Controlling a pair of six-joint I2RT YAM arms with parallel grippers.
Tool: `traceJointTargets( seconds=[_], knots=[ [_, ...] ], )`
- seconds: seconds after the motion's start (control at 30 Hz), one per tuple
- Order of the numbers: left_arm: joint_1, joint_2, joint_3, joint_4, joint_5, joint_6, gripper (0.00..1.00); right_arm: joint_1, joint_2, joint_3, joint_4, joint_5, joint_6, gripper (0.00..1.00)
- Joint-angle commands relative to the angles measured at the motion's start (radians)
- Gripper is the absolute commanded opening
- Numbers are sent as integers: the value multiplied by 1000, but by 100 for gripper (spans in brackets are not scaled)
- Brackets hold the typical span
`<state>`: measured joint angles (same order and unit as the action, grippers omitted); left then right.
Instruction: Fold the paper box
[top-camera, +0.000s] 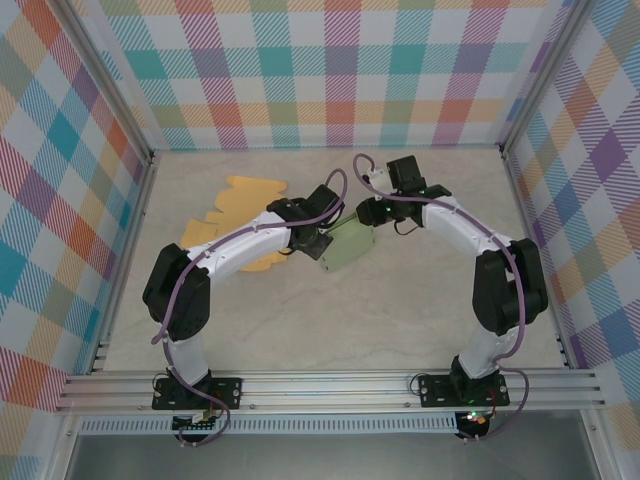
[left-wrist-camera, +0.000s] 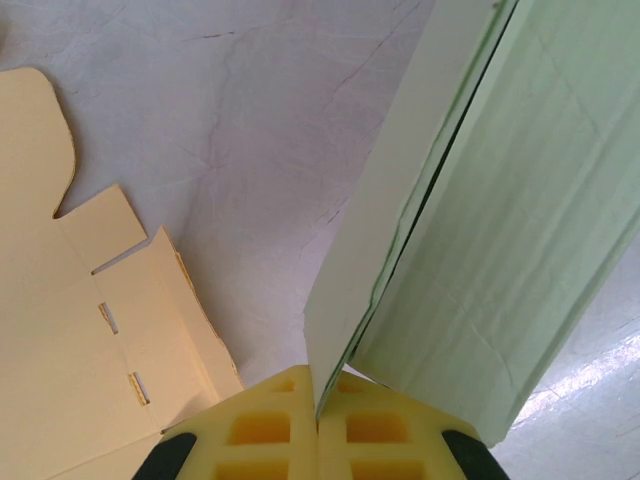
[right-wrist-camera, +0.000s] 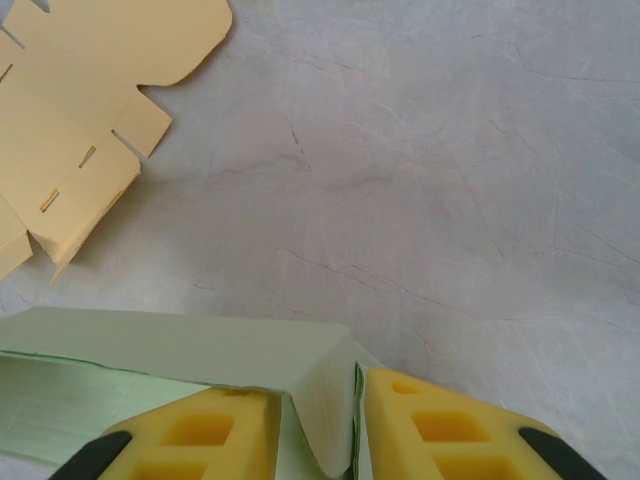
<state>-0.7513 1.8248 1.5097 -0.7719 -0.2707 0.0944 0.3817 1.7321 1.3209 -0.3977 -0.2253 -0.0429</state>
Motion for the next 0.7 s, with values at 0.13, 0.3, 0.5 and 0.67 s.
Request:
traceJointTargets(
  seconds=[0.13, 0.3, 0.5, 0.67],
  knots=[
    [-11, -13, 17, 15, 18, -48, 0, 0, -22, -69, 63, -17, 28, 21],
    [-13, -22, 31, 37, 51, -119, 0, 8, -50, -121, 98, -12, 61, 16],
    [-12, -31, 50, 40, 84, -174, 1, 19, -80, -161, 117, 16, 71, 16],
    [-13, -35, 72, 30, 88, -202, 2, 33, -84, -183, 129, 42, 72, 15]
  ],
)
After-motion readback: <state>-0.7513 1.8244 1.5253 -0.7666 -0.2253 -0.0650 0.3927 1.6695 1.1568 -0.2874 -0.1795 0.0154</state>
